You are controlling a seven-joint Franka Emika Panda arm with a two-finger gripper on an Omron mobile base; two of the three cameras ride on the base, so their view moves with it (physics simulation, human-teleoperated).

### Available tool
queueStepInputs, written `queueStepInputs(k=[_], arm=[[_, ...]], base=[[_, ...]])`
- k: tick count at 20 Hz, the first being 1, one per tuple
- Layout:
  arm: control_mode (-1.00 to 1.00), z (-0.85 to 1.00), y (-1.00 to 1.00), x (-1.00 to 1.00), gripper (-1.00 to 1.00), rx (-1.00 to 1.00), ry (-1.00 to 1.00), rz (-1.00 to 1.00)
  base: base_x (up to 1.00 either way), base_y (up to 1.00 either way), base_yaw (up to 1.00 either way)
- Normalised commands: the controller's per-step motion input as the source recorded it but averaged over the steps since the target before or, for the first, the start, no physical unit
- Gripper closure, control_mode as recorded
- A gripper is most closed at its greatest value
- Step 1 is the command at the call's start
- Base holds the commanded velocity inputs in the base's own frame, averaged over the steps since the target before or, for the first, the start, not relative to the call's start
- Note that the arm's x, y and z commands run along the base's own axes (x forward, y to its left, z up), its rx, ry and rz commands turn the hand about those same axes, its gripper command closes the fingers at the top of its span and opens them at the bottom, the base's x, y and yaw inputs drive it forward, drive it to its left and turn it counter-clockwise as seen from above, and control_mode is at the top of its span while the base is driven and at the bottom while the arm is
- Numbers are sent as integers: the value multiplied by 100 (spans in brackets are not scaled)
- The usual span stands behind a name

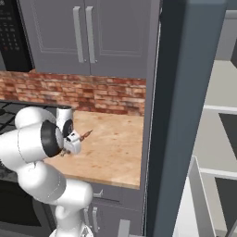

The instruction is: Store the kebab skewer in the freezer for long-term storage. Close the freezer door after placing the cooked food.

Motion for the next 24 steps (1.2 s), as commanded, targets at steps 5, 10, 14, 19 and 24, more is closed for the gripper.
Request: queueStepInputs(k=[5, 10, 14, 19, 24], arm=[[-100, 46, -40, 0, 100, 0, 0, 5], [-100, 48, -60, -7, 100, -1, -1, 19], [-100, 37, -73, -17, 100, 1, -2, 24], [-100, 66, -63, 0, 100, 2, 0, 25], [-100, 67, -45, -29, 100, 0, 0, 19]], base=[[0, 0, 0], [0, 0, 0], [0, 0, 0], [0, 0, 0], [0, 0, 0]])
